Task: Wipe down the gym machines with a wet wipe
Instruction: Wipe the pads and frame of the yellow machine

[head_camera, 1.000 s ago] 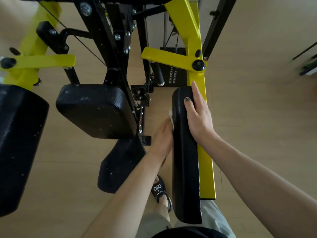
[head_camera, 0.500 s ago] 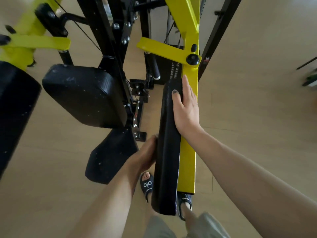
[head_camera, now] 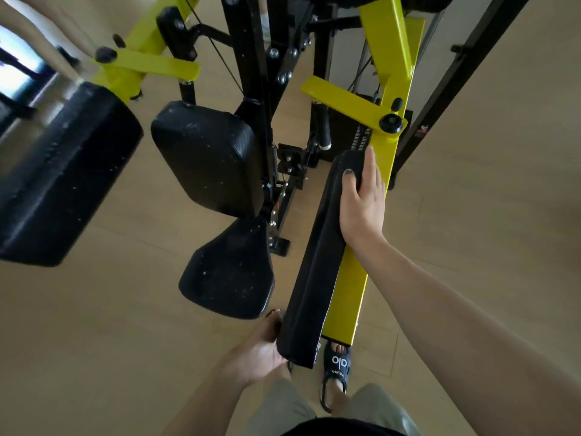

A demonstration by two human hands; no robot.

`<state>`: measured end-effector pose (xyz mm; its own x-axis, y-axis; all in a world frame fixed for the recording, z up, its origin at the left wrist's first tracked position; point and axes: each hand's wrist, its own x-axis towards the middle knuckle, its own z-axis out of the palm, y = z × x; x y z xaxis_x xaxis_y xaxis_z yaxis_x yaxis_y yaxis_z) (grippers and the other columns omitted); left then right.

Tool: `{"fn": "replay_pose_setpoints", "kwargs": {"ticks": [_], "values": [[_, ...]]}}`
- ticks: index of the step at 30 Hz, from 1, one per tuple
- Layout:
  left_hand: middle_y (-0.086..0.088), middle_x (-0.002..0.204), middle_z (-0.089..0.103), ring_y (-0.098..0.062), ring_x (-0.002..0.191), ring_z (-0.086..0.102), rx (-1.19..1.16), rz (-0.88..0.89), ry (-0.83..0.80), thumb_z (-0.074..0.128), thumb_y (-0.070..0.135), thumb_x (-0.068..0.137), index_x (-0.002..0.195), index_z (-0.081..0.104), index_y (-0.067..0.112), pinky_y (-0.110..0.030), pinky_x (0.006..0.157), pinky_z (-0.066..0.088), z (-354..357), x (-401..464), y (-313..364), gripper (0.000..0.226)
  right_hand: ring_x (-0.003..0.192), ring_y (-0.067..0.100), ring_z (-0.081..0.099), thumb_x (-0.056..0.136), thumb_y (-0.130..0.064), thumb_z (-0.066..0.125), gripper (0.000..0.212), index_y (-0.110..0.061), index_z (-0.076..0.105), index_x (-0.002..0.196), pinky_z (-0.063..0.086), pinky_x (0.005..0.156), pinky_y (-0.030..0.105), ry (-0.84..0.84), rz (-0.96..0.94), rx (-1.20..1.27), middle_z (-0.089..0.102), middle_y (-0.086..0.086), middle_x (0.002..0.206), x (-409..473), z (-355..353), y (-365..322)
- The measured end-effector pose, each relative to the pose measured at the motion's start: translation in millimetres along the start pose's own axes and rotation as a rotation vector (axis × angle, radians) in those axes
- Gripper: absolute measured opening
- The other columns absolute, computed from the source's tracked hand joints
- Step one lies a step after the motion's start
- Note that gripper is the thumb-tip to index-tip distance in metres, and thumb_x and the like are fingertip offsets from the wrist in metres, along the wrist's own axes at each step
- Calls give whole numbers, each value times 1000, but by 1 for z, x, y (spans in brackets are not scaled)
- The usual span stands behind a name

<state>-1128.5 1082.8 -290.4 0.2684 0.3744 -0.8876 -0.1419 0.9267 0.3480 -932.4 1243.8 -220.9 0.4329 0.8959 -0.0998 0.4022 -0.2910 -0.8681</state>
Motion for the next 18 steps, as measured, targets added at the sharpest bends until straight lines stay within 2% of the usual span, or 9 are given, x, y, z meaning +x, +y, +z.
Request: {"fn": "replay_pose_setpoints", "kwargs": {"ticks": [2, 5, 7, 10, 12, 14, 15, 17, 18], "values": [[-12, 103, 65, -22, 89, 66, 100, 35, 10, 46, 19, 105, 106, 62, 7, -34, 80, 56, 14, -8, 23, 20, 151, 10, 22, 107, -37, 38, 59, -34, 17, 162, 16, 121, 30, 5, -5, -2, 25, -11, 167, 0, 1, 0], [-6, 85, 68, -14, 74, 67, 277, 124, -60, 47, 25, 105, 98, 65, 11, -26, 71, 54, 34, -28, 56, 24, 151, 11, 21, 107, -36, 37, 59, -32, 16, 162, 16, 122, 31, 1, -13, -9, 25, -9, 167, 0, 0, 0], [2, 82, 72, -9, 76, 70, 369, 192, -28, 46, 26, 106, 96, 68, 18, -23, 71, 56, 40, -38, 66, 26, 151, 11, 21, 107, -36, 38, 59, -32, 16, 162, 15, 121, 29, -3, -14, -11, 25, -9, 167, 0, 0, 0], [3, 91, 73, -10, 89, 70, 422, 281, -2, 43, 25, 107, 92, 75, 32, -27, 83, 52, 43, -54, 66, 36, 151, 11, 20, 107, -36, 38, 60, -31, 16, 163, 14, 120, 26, 0, -14, -9, 24, -9, 167, 0, 1, 0], [9, 106, 71, -4, 104, 66, 384, 378, 6, 43, 18, 107, 107, 72, 39, -24, 94, 49, 48, -64, 61, 36, 151, 11, 20, 107, -35, 38, 60, -31, 16, 163, 14, 121, 28, 3, -12, -7, 24, -9, 167, 0, 1, -1], [13, 139, 57, 1, 131, 51, 418, 493, 34, 44, 21, 108, 141, 53, 35, -24, 115, 37, 55, -65, 62, 37, 151, 10, 20, 107, -35, 38, 60, -32, 16, 163, 14, 121, 28, 7, -5, -5, 24, -9, 167, 0, 2, -1], [15, 148, 47, 3, 138, 41, 498, 549, 33, 41, 25, 109, 151, 42, 30, -21, 119, 30, 62, -64, 70, 43, 151, 10, 20, 107, -35, 38, 60, -32, 16, 162, 14, 121, 28, 7, -1, -3, 24, -9, 167, -1, 2, -2], [19, 149, 41, 14, 133, 38, 633, 615, -7, 34, 32, 111, 158, 29, 29, -8, 113, 28, 73, -52, 94, 48, 152, 9, 19, 107, -35, 38, 59, -34, 16, 162, 15, 121, 29, 9, 4, 3, 24, -10, 167, -1, 2, -2], [20, 144, 47, 18, 124, 45, 642, 610, -26, 31, 34, 111, 157, 33, 31, -2, 103, 34, 78, -42, 107, 45, 152, 9, 19, 107, -35, 38, 59, -34, 16, 162, 16, 122, 31, 8, 6, 2, 24, -10, 167, -1, 2, -2]]}}
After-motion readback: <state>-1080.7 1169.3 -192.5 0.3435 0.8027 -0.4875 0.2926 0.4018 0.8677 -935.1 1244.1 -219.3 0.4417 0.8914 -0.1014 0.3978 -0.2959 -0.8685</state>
